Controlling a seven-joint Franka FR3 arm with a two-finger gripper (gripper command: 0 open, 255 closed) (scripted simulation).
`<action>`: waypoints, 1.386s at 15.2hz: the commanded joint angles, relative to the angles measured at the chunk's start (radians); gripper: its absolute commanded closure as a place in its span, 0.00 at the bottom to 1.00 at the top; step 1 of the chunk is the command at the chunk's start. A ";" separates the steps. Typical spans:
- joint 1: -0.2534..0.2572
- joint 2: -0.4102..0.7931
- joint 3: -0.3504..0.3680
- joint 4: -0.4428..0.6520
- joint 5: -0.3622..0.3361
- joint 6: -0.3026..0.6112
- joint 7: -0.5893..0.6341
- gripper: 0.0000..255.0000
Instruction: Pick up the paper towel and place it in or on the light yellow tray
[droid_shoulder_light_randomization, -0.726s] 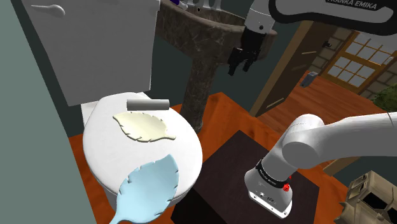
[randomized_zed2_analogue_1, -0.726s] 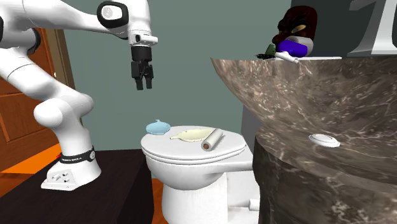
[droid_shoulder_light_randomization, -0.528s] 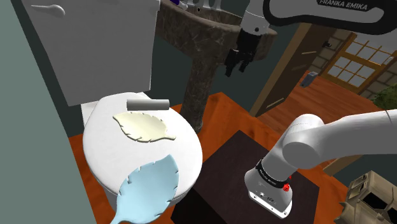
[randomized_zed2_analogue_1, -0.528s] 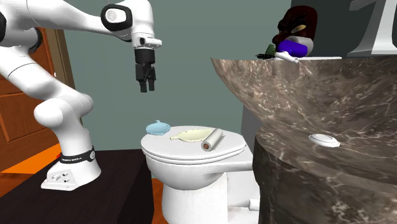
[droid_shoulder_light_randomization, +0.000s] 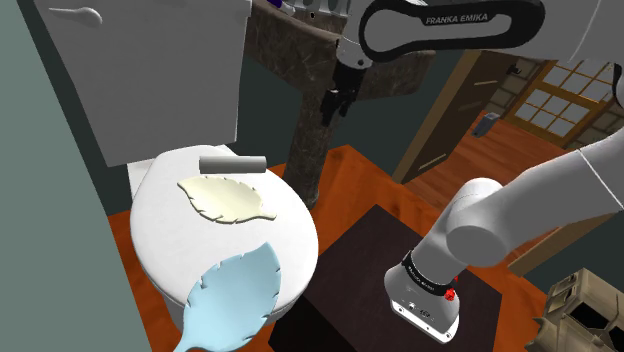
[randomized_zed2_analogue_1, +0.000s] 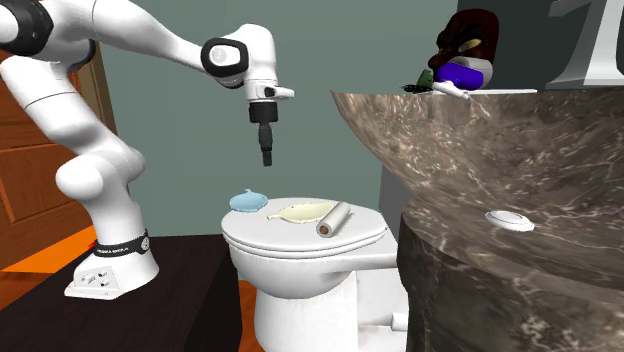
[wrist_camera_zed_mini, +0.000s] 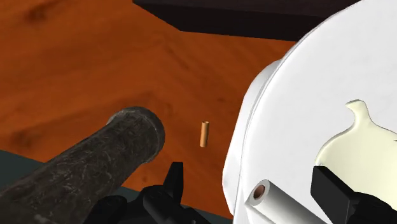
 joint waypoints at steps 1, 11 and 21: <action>0.016 0.054 -0.003 0.000 -0.001 0.061 -0.044 0.00; 0.081 0.404 0.004 0.151 0.012 0.282 -0.255 0.00; 0.122 0.738 0.060 0.377 0.008 0.409 -0.438 0.00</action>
